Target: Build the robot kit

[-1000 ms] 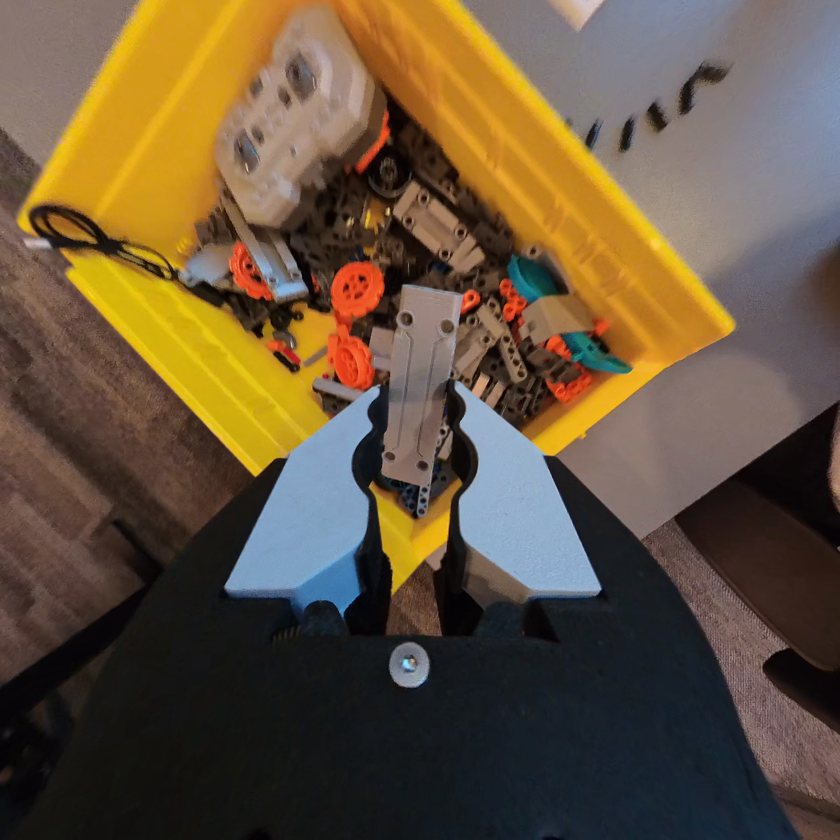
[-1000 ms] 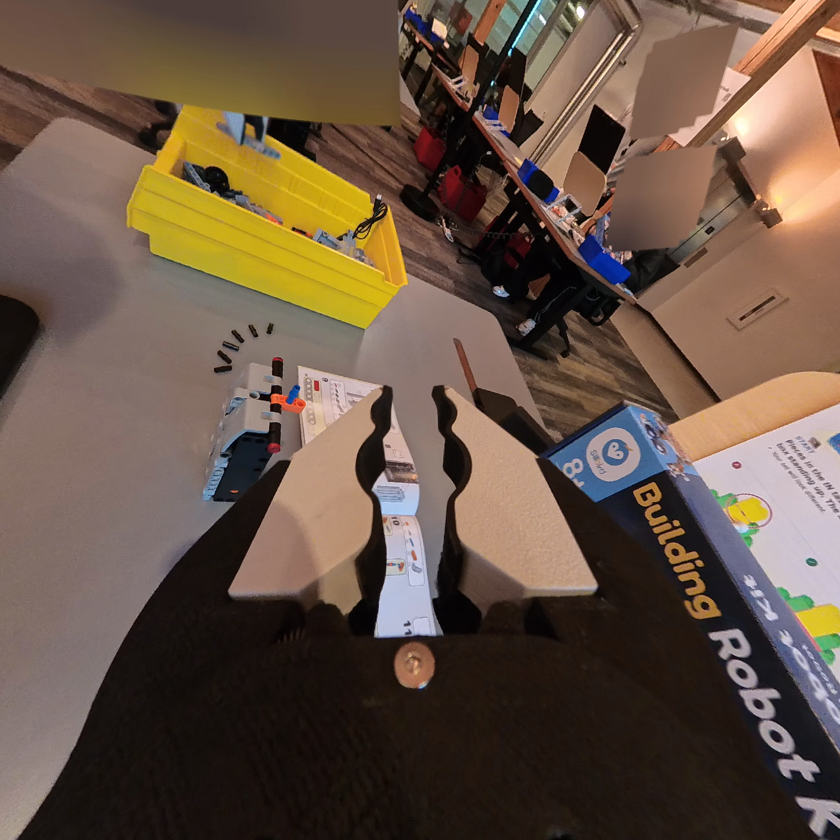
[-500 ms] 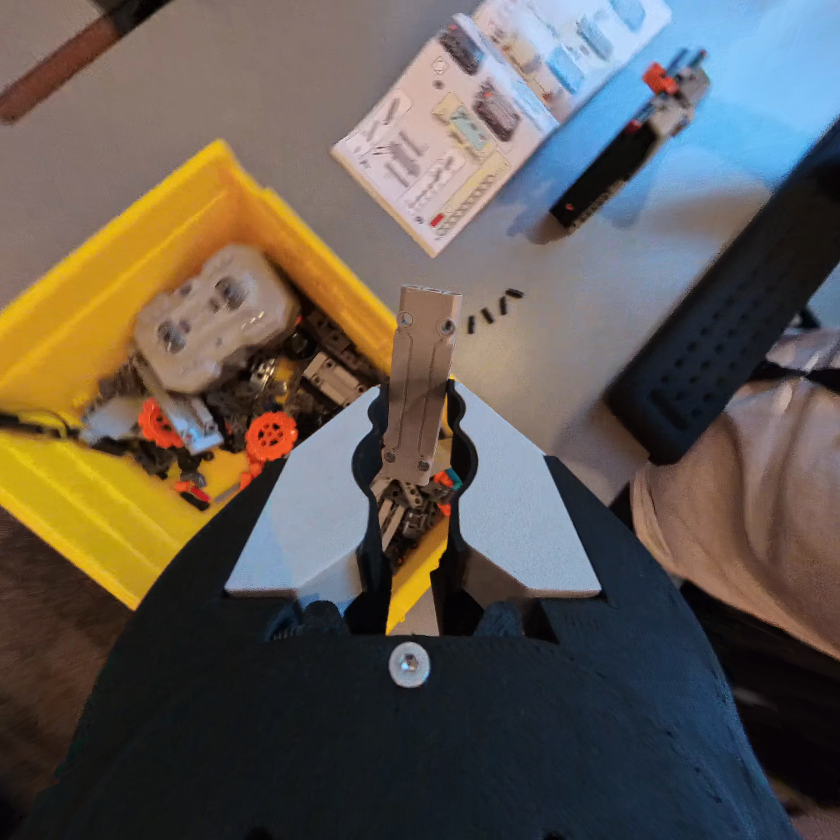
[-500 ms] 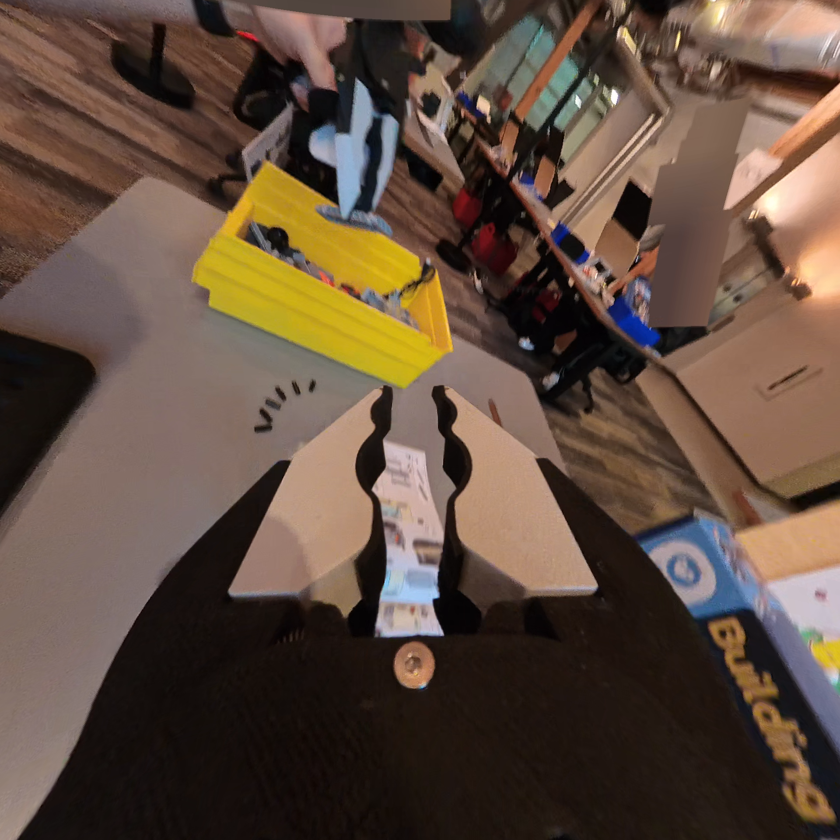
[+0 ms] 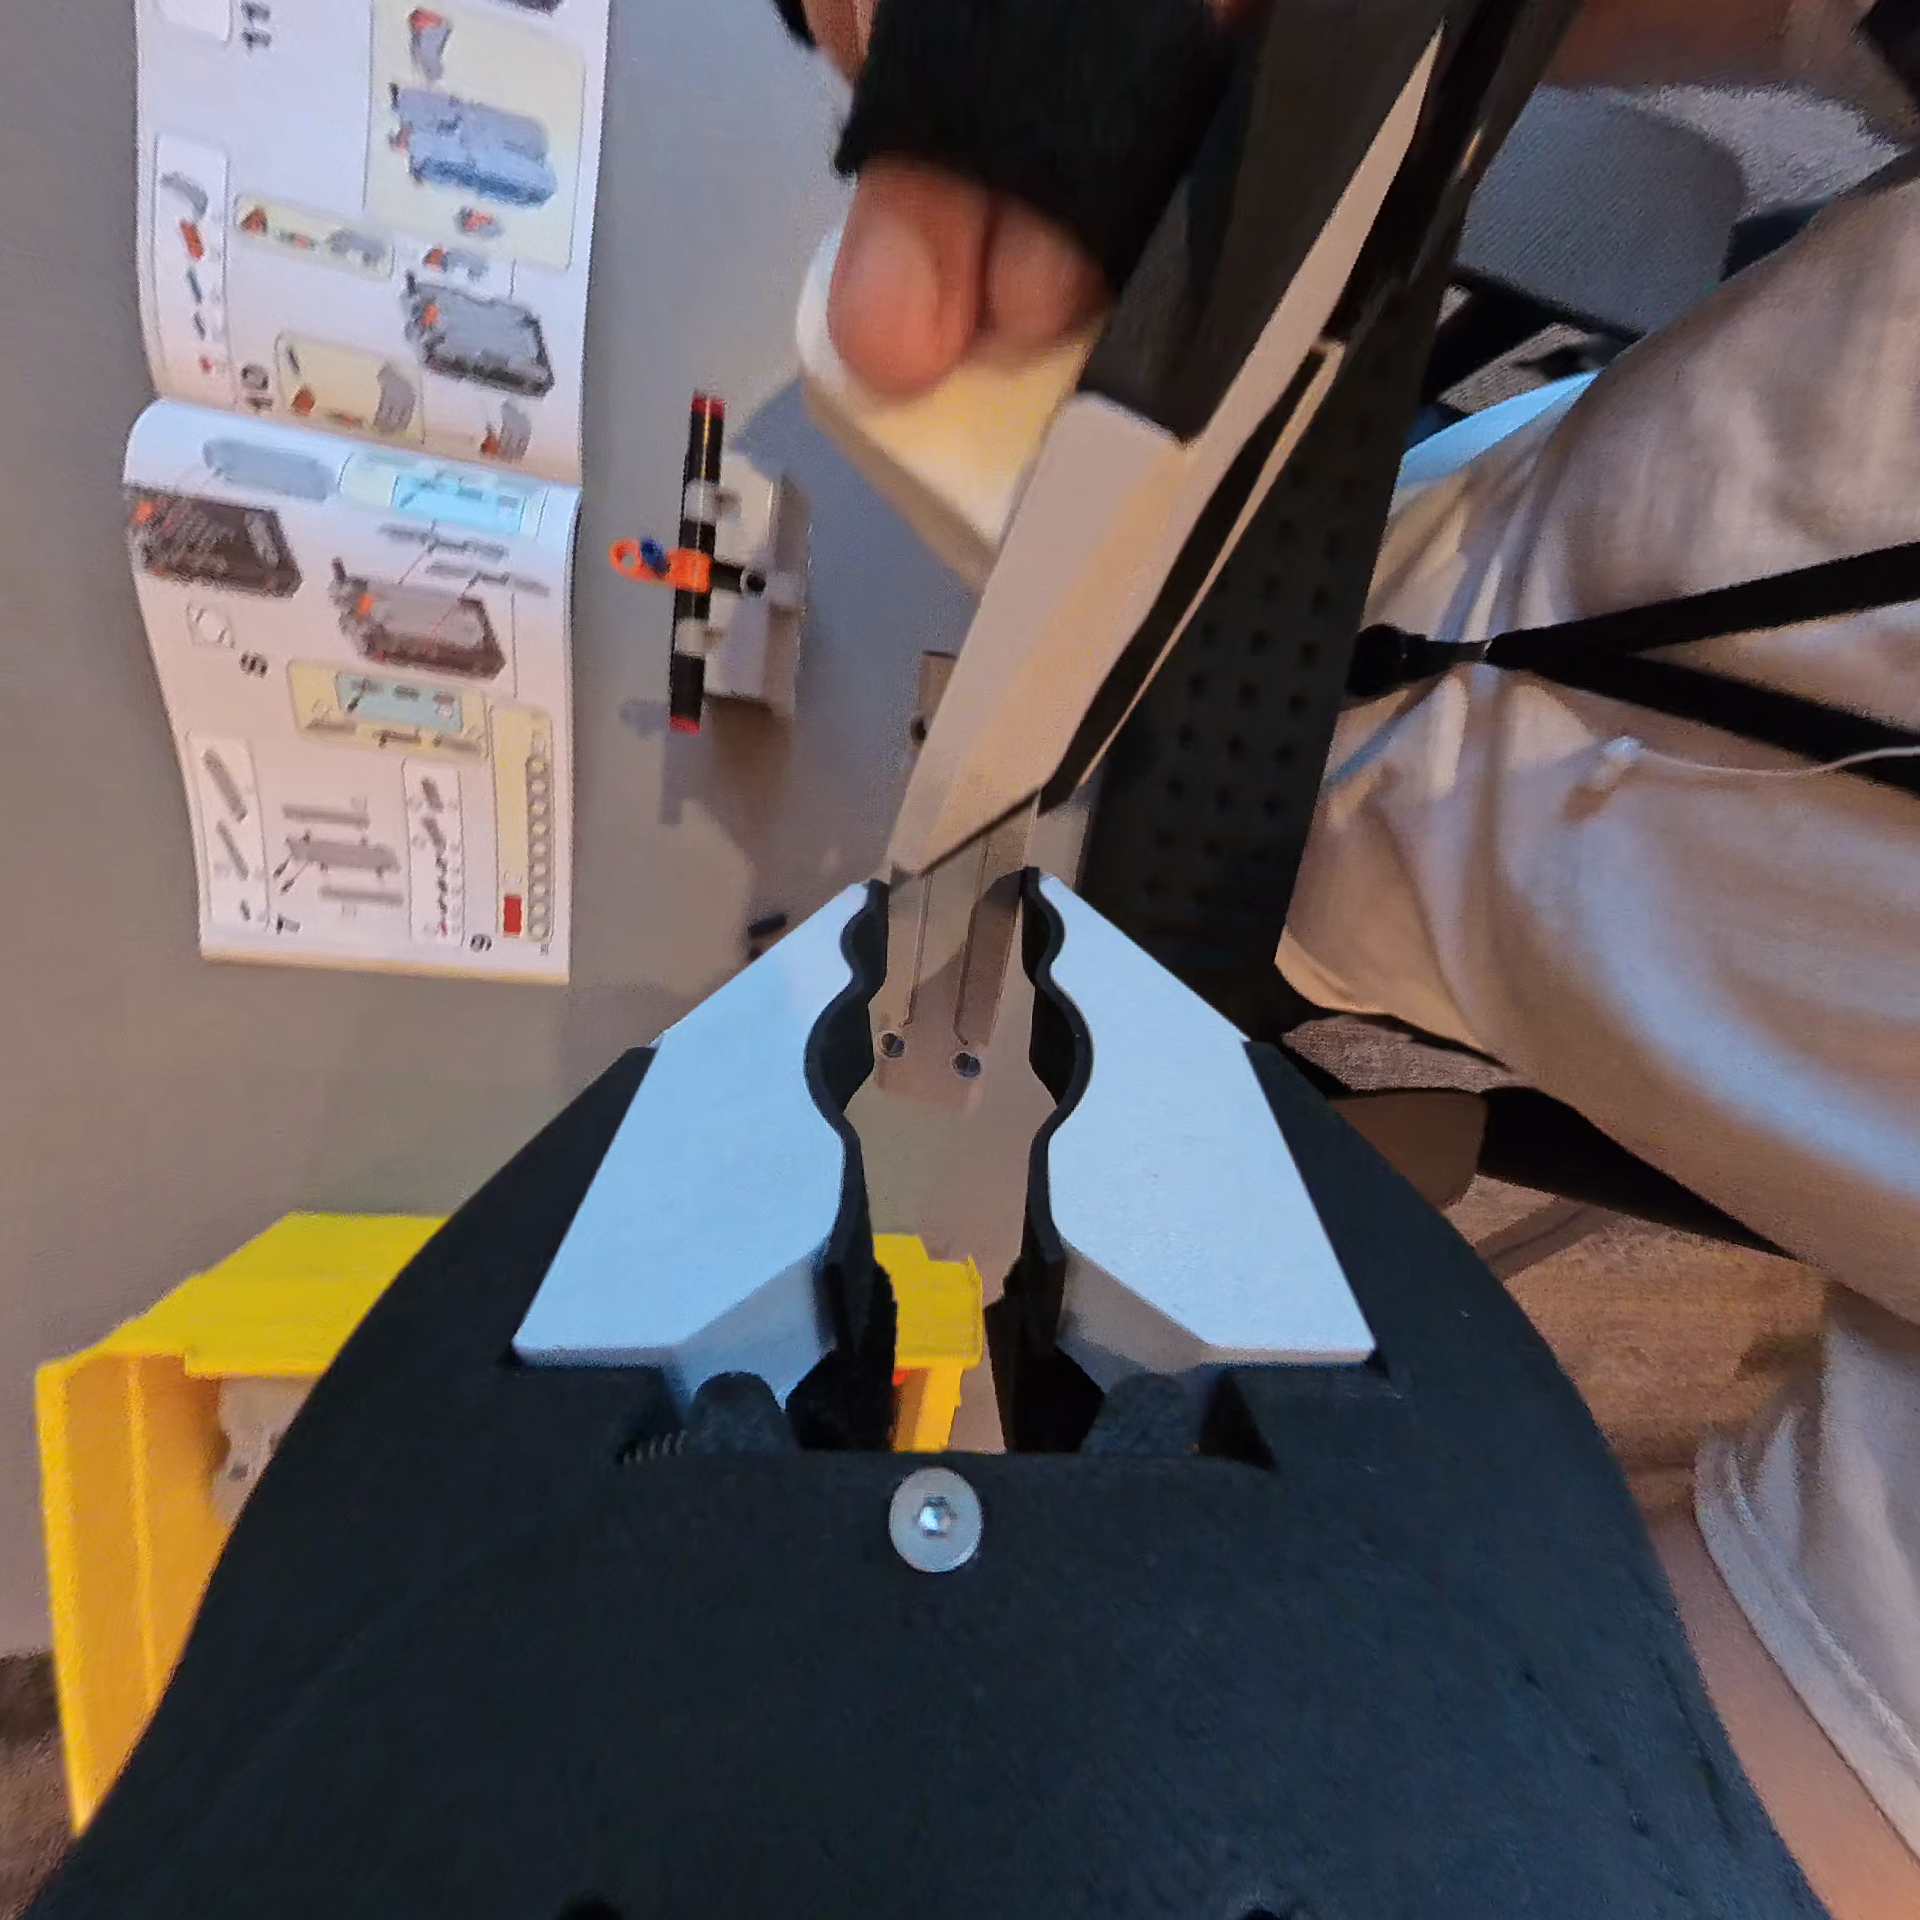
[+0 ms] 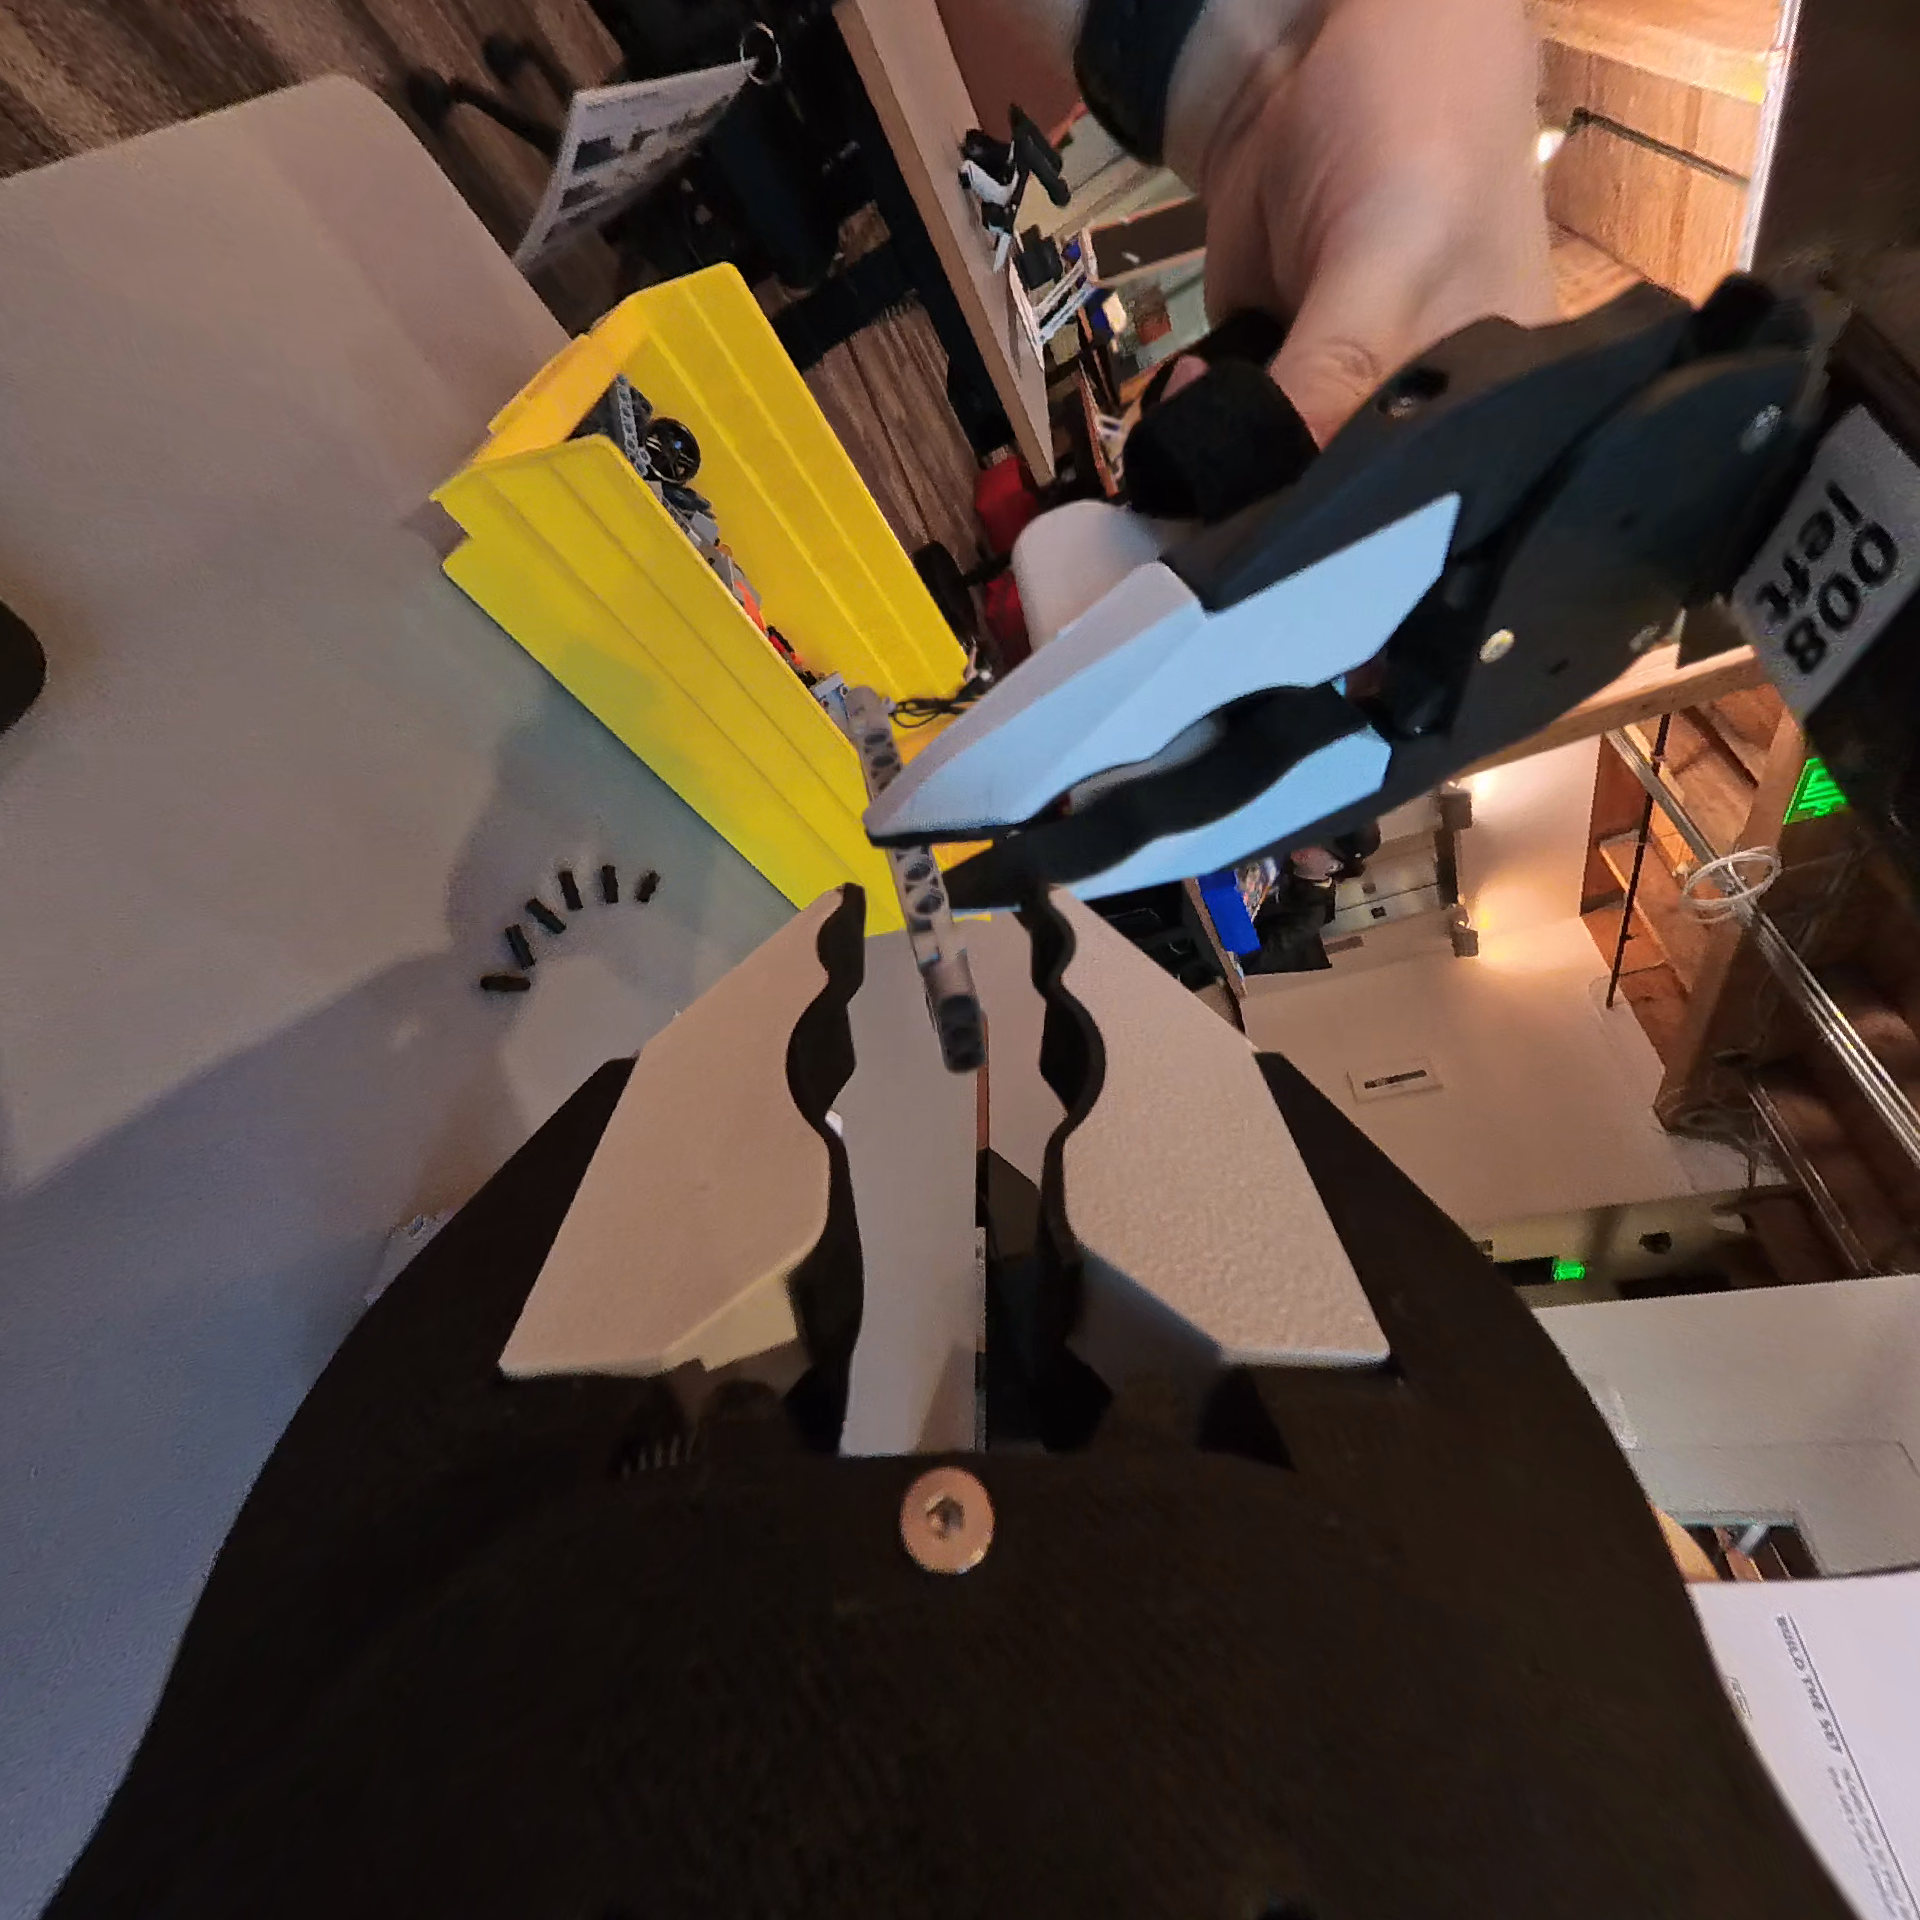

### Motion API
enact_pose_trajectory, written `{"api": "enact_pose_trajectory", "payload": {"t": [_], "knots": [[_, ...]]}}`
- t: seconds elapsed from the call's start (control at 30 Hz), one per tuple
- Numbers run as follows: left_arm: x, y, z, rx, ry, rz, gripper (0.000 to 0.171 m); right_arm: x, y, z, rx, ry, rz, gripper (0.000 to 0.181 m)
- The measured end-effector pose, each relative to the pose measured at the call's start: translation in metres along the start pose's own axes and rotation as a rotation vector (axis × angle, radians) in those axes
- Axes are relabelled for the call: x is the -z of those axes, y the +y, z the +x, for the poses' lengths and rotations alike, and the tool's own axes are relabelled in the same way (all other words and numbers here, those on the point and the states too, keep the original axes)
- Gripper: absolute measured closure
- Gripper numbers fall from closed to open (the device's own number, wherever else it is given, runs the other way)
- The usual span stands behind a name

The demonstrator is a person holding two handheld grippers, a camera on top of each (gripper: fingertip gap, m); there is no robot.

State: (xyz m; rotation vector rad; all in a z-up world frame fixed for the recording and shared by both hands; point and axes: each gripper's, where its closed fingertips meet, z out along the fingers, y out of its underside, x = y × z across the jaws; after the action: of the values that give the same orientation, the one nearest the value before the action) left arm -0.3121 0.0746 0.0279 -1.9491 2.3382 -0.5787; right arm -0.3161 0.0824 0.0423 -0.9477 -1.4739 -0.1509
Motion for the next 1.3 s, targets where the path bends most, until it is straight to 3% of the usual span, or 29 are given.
{"api": "enact_pose_trajectory", "payload": {"t": [0.07,0.23,0.3,0.4,0.5,0.6,0.67,0.7,0.8,0.9,1.03,1.17,1.3], "knots": [[-0.003,-0.014,0.002,-0.012,0.041,0.02,0.148,0.004,0.011,-0.006,0.019,-0.061,-0.055,0.175],[0.003,-0.04,-0.004,-0.047,0.062,0.128,0.146,0.024,0.024,0.011,0.004,-0.04,-0.101,0.175],[0.017,-0.051,-0.016,-0.051,-0.007,0.236,0.127,0.035,0.033,0.024,-0.009,-0.009,-0.13,0.175],[0.058,-0.066,-0.035,-0.048,-0.151,0.519,0.121,0.055,0.045,0.043,-0.054,0.033,-0.145,0.175],[0.111,-0.067,-0.059,-0.039,-0.458,0.844,0.122,0.072,0.058,0.057,-0.106,0.067,-0.165,0.175],[0.179,-0.072,-0.059,-0.077,-0.769,1.229,0.135,0.083,0.072,0.065,-0.146,0.089,-0.191,0.176],[0.206,-0.076,-0.046,-0.093,-0.829,1.373,0.156,0.09,0.084,0.069,-0.159,0.108,-0.221,0.175],[0.212,-0.077,-0.043,-0.05,-0.811,1.418,0.146,0.094,0.09,0.071,-0.167,0.12,-0.237,0.176],[0.209,-0.067,-0.05,0.121,-0.78,1.483,0.121,0.106,0.103,0.077,-0.192,0.148,-0.264,0.175],[0.188,-0.044,-0.068,0.229,-0.813,1.518,0.127,0.114,0.11,0.08,-0.228,0.16,-0.27,0.175],[0.177,-0.023,-0.102,0.344,-0.778,1.427,0.132,0.116,0.106,0.08,-0.306,0.125,-0.229,0.175],[0.206,-0.018,-0.091,0.296,-0.774,1.622,0.135,0.118,0.115,0.077,-0.33,0.104,-0.256,0.175],[0.212,-0.025,-0.091,0.307,-0.738,1.696,0.134,0.12,0.127,0.075,-0.389,0.103,-0.246,0.174]]}}
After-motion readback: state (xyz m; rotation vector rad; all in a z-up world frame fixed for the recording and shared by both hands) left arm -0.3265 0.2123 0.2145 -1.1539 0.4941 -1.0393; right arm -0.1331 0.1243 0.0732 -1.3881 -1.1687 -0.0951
